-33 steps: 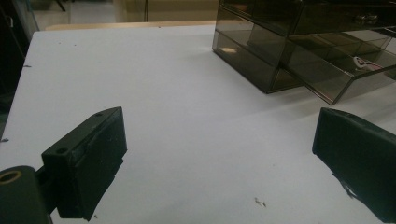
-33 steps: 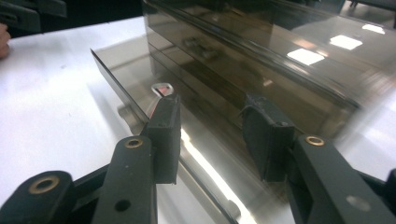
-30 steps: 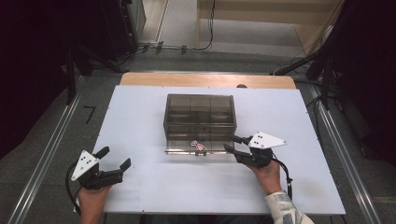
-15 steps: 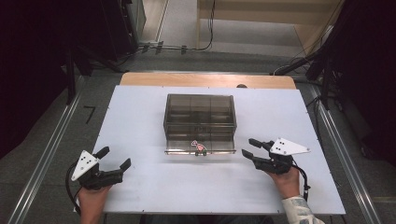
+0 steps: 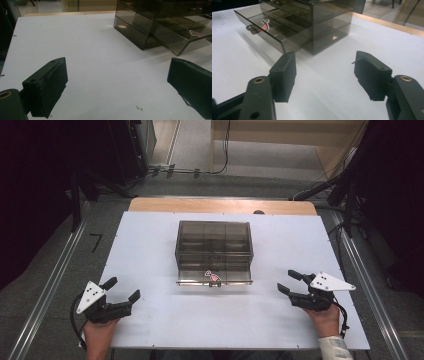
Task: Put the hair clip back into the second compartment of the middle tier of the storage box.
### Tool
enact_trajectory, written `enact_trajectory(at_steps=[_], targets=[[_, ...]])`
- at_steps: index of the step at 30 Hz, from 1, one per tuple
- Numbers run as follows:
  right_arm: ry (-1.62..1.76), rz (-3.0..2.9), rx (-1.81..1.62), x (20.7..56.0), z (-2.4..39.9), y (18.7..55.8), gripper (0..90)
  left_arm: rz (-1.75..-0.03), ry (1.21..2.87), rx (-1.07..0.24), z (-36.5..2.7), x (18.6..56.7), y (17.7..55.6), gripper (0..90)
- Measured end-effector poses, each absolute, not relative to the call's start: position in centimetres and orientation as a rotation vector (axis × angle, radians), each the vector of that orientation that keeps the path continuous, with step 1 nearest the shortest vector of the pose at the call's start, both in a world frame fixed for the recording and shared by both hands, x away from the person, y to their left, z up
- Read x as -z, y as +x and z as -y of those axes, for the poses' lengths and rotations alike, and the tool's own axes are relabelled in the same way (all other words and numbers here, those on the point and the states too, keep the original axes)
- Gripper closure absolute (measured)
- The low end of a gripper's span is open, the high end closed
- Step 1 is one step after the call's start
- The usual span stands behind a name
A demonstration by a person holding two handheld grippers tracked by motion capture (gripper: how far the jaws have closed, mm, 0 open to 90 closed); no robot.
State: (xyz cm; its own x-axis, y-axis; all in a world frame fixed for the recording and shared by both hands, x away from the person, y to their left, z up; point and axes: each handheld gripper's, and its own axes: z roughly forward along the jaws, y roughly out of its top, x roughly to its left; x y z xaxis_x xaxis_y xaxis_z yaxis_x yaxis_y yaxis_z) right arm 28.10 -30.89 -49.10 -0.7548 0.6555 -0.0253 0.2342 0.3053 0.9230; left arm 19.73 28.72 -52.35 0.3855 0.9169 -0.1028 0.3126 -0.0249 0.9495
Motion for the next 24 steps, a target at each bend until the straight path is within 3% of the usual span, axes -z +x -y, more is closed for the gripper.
enact_trajectory(at_steps=[24], targets=[[0.943, -2.131, -1.33, 50.5, 36.3, 27.4, 22.1, -1.131, 1.569, -0.705, -28.7, 52.4, 19.7, 3.2]])
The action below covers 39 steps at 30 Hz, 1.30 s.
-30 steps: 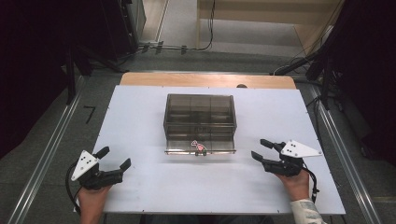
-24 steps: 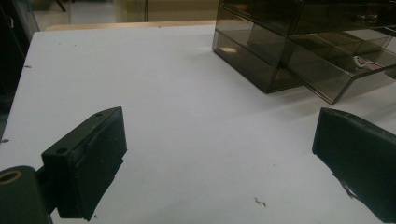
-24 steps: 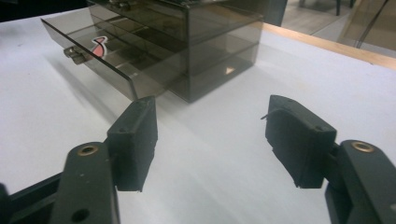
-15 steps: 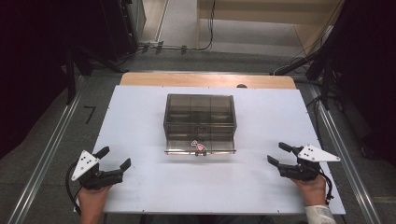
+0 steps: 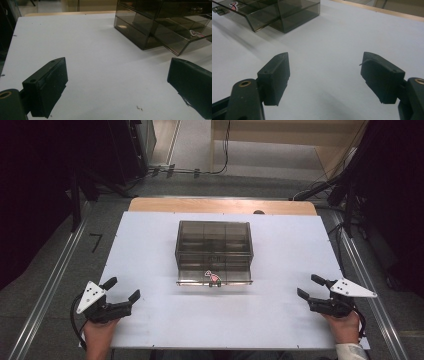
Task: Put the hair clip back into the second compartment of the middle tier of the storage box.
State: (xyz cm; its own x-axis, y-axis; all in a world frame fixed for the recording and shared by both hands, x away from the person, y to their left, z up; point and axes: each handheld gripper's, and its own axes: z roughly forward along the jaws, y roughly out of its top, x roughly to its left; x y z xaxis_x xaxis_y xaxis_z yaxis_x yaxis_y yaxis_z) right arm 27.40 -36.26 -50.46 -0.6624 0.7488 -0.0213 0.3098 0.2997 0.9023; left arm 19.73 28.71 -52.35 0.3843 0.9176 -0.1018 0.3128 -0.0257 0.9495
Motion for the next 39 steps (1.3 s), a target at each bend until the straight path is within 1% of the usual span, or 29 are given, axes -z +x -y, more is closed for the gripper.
enact_trajectory(at_steps=[9, 11, 14, 21, 28, 39], targets=[[0.996, -2.127, -1.291, 51.2, 38.2, 27.1, 19.8, -1.134, 1.57, -0.704, -28.7, 52.3, 19.7, 3.2], [1.01, -2.119, -1.313, 51.4, 38.8, 26.9, 17.1, -1.132, 1.57, -0.704, -28.7, 52.3, 19.7, 3.2], [1.022, -2.093, -1.324, 51.4, 39.4, 26.5, 17.3, -1.133, 1.569, -0.704, -28.7, 52.3, 19.7, 3.2], [1.035, -2.076, -1.286, 51.4, 39.7, 26.3, 16.5, -1.136, 1.569, -0.703, -28.7, 52.4, 19.7, 3.2], [1.061, -2.045, -1.263, 51.4, 39.6, 26.3, 9.4, -1.131, 1.568, -0.706, -28.7, 52.4, 19.7, 3.2], [1.067, -2.024, -1.261, 51.4, 39.6, 26.1, 9.3, -1.13, 1.567, -0.705, -28.7, 52.4, 19.7, 3.2]])
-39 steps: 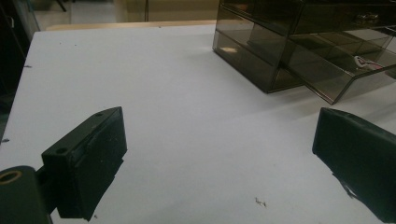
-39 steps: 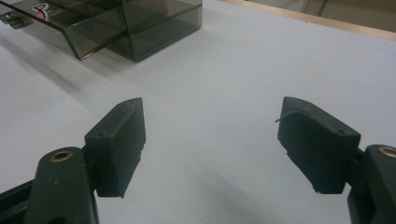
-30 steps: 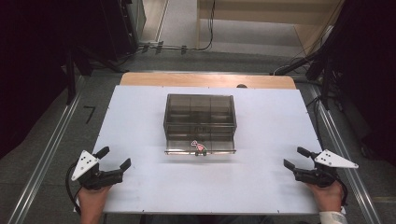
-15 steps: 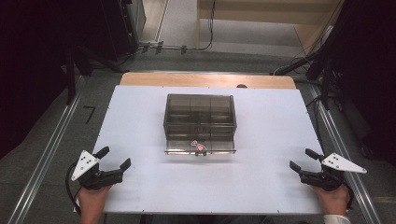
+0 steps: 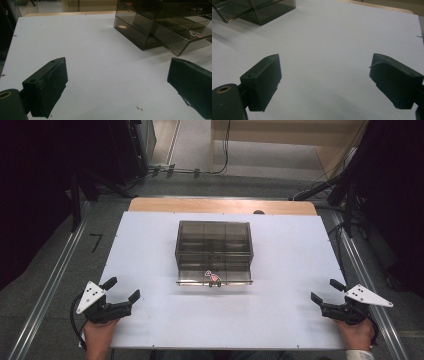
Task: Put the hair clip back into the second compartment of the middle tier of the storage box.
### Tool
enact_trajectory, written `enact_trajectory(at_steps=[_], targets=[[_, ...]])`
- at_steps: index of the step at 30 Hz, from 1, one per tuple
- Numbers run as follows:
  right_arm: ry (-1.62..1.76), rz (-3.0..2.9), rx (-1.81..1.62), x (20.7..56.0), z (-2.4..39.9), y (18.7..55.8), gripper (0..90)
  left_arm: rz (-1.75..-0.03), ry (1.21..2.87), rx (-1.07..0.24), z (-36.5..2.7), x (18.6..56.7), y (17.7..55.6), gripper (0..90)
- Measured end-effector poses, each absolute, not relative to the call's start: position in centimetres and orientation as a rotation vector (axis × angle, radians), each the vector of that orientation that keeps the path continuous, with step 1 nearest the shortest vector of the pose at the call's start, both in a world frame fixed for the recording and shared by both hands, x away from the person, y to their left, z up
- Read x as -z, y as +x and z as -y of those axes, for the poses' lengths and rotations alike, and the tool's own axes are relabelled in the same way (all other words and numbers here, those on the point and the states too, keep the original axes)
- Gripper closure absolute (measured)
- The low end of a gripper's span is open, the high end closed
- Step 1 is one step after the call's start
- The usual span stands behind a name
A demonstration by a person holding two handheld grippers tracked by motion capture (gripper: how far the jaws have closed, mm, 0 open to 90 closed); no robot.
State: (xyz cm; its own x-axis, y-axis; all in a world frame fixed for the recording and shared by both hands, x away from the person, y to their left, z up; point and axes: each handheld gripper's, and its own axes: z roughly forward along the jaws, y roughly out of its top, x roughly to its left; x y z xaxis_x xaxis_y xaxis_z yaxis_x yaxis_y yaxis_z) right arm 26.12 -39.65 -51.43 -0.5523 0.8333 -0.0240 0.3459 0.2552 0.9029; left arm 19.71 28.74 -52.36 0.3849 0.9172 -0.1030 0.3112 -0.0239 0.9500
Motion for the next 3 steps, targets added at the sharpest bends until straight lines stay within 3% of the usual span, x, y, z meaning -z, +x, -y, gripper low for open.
enact_trajectory(at_steps=[3], targets=[[1.061, -2.023, -1.258, 51.44, 39.6, 26.09, 9.2, -1.13, 1.567, -0.705, -28.74, 52.36, 19.71, 3.2]])
